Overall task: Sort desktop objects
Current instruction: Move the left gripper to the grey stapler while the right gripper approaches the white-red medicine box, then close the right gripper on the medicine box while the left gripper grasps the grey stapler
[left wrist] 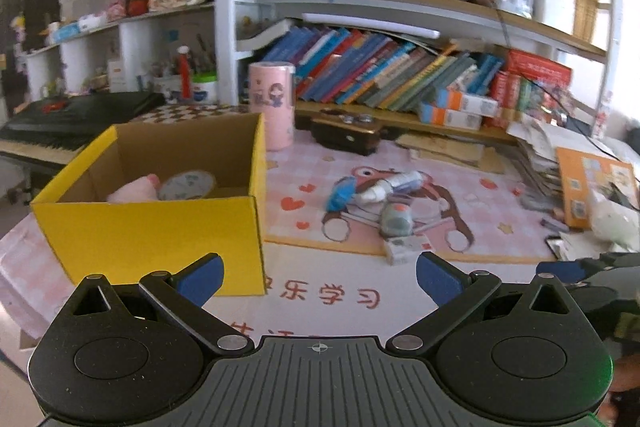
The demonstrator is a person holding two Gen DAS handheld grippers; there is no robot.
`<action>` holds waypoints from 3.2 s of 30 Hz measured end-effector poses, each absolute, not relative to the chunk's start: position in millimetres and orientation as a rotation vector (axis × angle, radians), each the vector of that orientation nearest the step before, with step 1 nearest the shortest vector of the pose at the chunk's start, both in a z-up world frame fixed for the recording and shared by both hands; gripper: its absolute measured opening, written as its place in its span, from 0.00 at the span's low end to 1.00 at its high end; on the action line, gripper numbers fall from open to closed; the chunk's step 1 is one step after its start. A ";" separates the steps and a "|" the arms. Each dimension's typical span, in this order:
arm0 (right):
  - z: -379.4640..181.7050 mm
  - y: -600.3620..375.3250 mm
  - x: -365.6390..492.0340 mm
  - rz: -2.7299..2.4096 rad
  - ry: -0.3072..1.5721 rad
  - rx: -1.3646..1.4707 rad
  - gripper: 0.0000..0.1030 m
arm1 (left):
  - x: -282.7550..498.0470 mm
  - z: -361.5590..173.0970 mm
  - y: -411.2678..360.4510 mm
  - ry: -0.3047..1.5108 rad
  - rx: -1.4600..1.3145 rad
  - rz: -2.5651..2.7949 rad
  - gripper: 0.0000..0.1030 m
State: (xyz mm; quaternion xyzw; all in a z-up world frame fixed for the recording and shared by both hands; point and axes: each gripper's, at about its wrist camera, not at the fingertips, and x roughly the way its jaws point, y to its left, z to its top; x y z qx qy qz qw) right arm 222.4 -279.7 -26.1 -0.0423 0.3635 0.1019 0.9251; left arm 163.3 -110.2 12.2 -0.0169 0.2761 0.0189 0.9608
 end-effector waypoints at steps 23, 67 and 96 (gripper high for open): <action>-81.0 -252.5 309.7 0.304 0.738 -0.132 0.80 | 170.9 20.3 -103.2 0.579 -0.019 0.350 1.00; -34.9 -381.2 255.1 0.144 0.737 -0.048 0.52 | 250.5 -10.1 -191.8 0.610 0.055 -0.065 0.99; -31.2 -386.0 253.0 0.238 0.757 -0.064 0.52 | 351.6 -55.4 -196.9 0.723 0.025 -0.010 0.40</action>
